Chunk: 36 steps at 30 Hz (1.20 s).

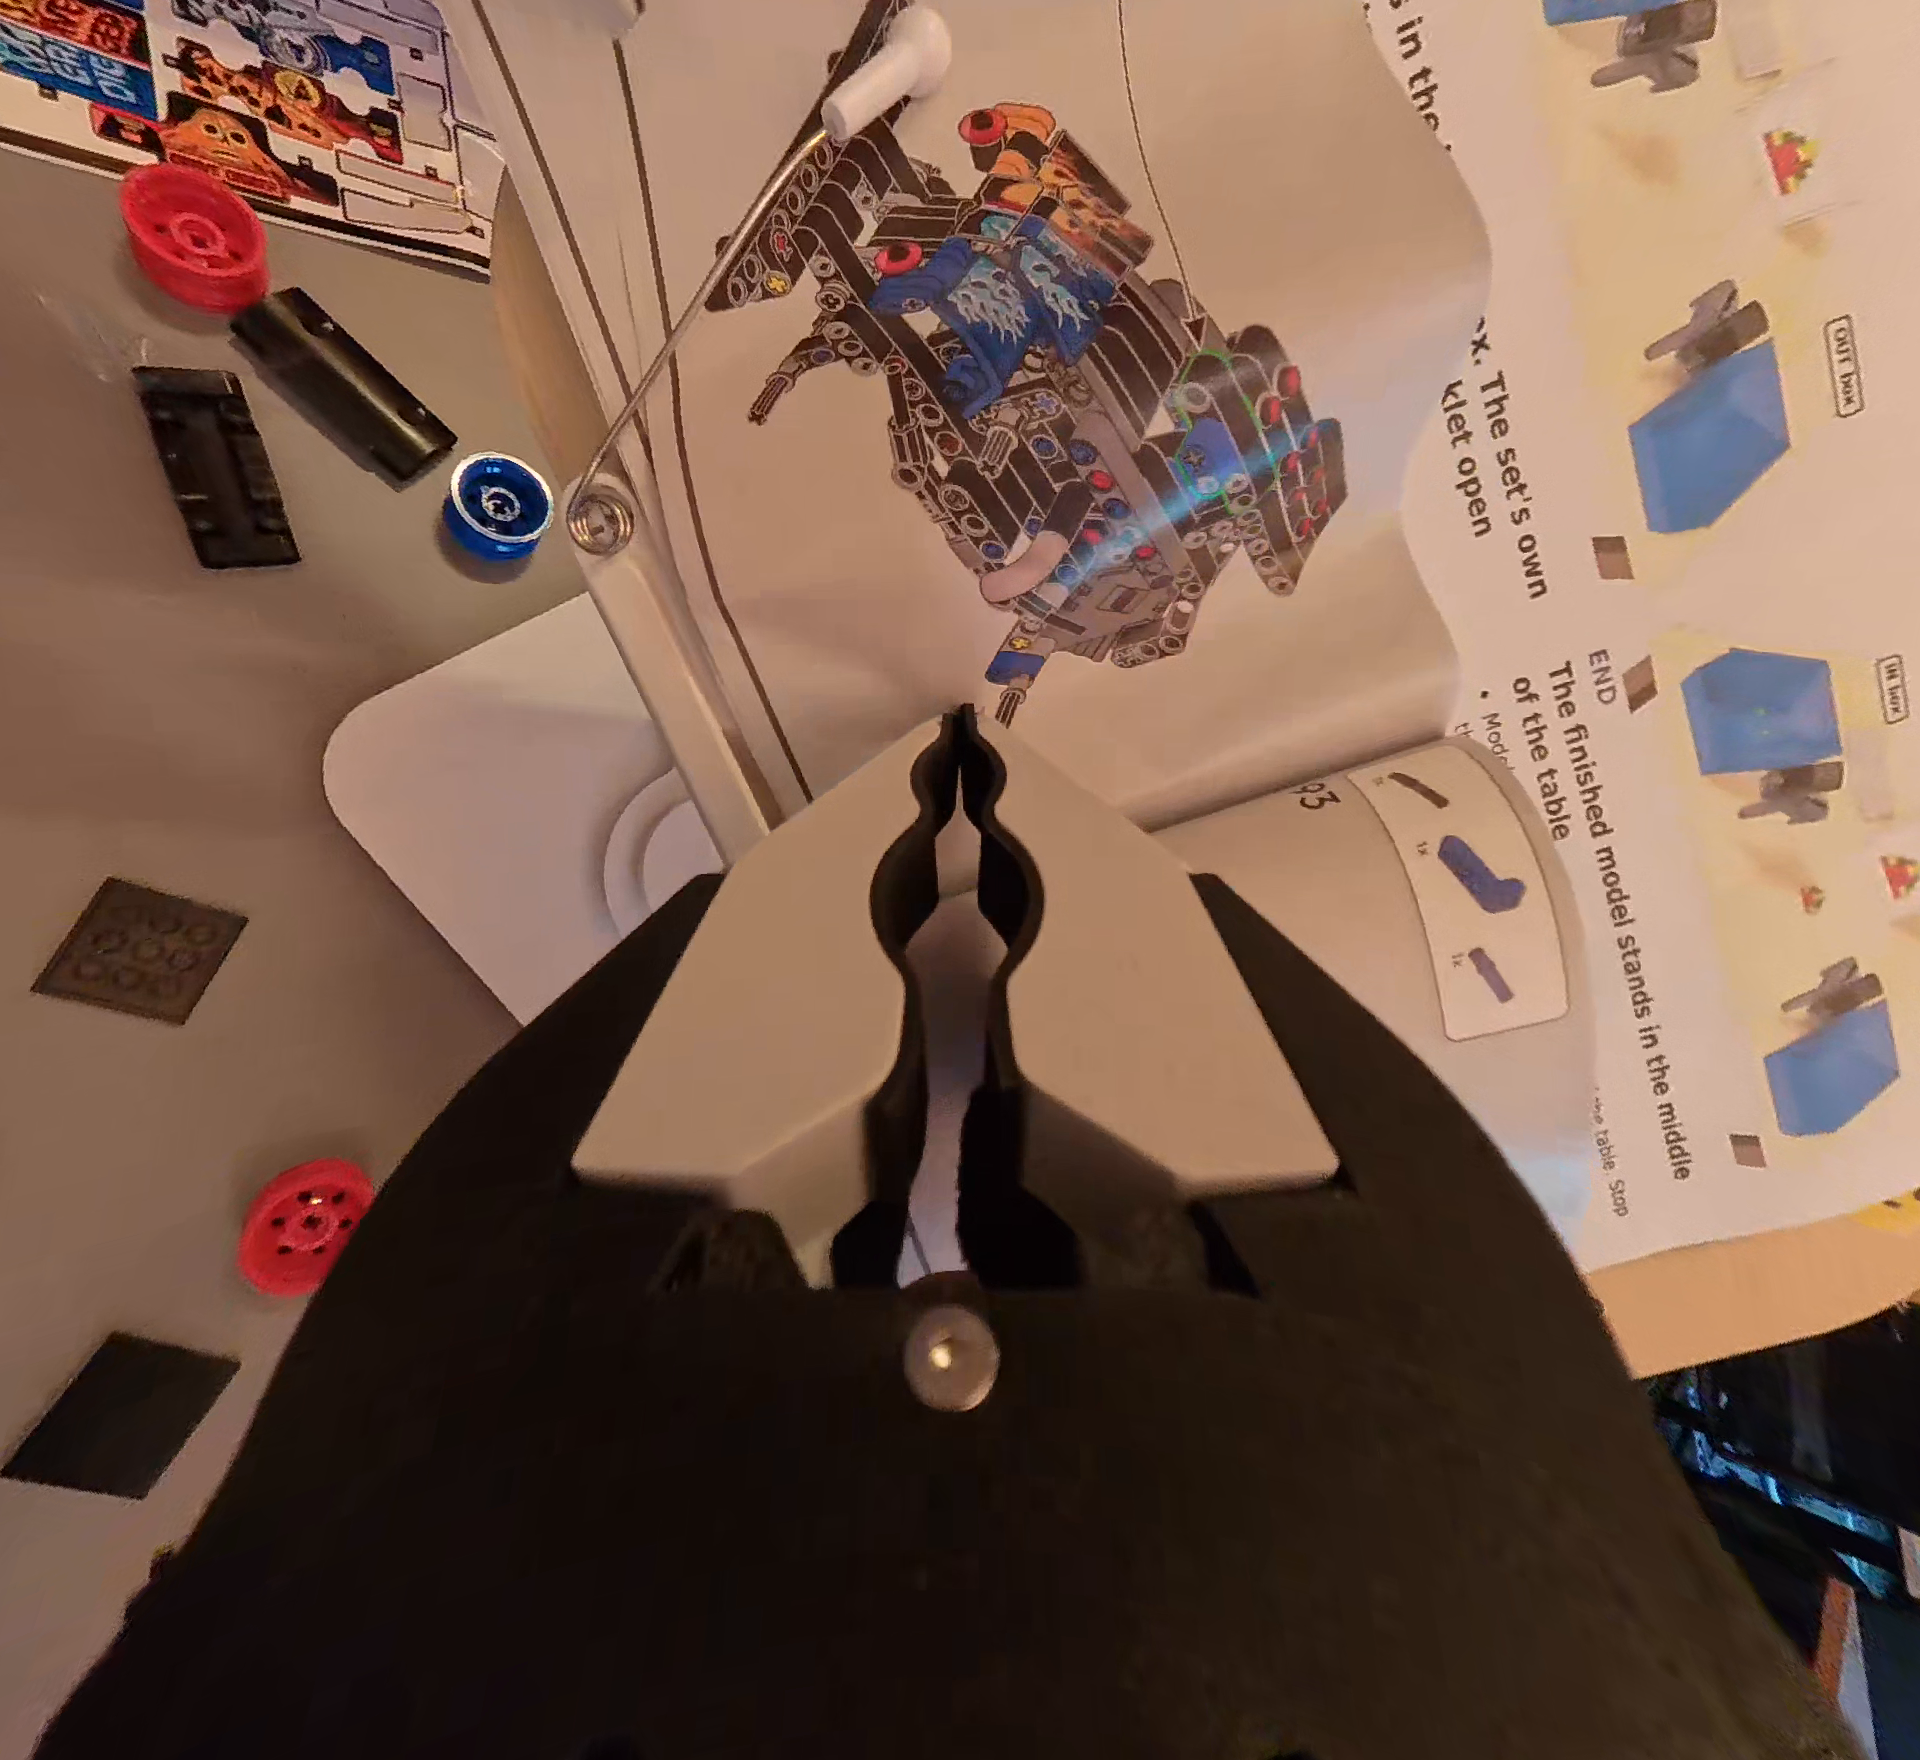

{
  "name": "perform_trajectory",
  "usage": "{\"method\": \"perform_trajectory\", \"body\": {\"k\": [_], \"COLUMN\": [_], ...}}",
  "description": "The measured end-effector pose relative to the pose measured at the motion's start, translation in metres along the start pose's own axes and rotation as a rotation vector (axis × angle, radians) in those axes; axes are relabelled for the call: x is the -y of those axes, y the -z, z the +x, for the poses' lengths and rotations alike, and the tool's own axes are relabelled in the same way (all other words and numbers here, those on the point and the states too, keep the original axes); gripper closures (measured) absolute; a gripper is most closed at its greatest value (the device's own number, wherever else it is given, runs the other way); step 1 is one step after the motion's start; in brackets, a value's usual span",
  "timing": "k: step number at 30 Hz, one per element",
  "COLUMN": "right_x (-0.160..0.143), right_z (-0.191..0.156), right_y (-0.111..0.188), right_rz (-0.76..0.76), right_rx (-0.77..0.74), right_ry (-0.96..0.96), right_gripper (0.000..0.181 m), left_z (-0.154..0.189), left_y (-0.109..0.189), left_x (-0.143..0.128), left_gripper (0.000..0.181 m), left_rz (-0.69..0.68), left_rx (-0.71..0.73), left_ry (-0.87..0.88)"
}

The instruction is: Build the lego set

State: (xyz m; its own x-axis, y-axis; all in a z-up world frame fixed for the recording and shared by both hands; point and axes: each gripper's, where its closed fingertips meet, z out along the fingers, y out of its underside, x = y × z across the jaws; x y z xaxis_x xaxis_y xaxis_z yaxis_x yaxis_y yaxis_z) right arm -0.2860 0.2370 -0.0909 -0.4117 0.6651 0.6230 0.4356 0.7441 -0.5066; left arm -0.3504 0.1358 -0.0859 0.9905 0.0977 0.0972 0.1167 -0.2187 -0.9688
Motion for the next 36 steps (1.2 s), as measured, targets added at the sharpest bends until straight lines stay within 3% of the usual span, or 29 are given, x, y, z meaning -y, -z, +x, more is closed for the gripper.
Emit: {"method": "perform_trajectory", "body": {"k": [4, 11, 14, 20, 30, 36], "right_x": [0.0, -0.002, -0.005, -0.004, -0.02, -0.05], "right_z": [0.001, 0.003, 0.005, 0.004, 0.023, 0.024], "right_y": [0.004, 0.002, 0.0, 0.002, 0.077, 0.121], "right_rz": [0.014, 0.001, -0.019, 0.023, 0.12, 0.076], "right_rx": [0.002, 0.001, -0.023, 0.029, 0.028, -0.052], "right_ry": [0.004, -0.061, -0.047, -0.12, -0.24, -0.215], "right_gripper": [0.181, 0.181, 0.181, 0.181, 0.177, 0.177], "left_z": [-0.003, -0.002, 0.003, -0.002, 0.001, 0.047], "left_y": [0.003, 0.004, 0.008, 0.017, 0.038, 0.033], "left_x": [0.001, -0.006, -0.014, -0.022, 0.013, 0.034], "left_gripper": [0.172, 0.176, 0.178, 0.175, 0.155, 0.154], "left_rz": [0.038, 0.083, 0.066, 0.031, 0.052, 0.058], "left_rx": [0.001, -0.017, -0.093, -0.059, 0.094, 0.104], "left_ry": [0.04, 0.077, 0.163, 0.136, -0.067, -0.274]}}
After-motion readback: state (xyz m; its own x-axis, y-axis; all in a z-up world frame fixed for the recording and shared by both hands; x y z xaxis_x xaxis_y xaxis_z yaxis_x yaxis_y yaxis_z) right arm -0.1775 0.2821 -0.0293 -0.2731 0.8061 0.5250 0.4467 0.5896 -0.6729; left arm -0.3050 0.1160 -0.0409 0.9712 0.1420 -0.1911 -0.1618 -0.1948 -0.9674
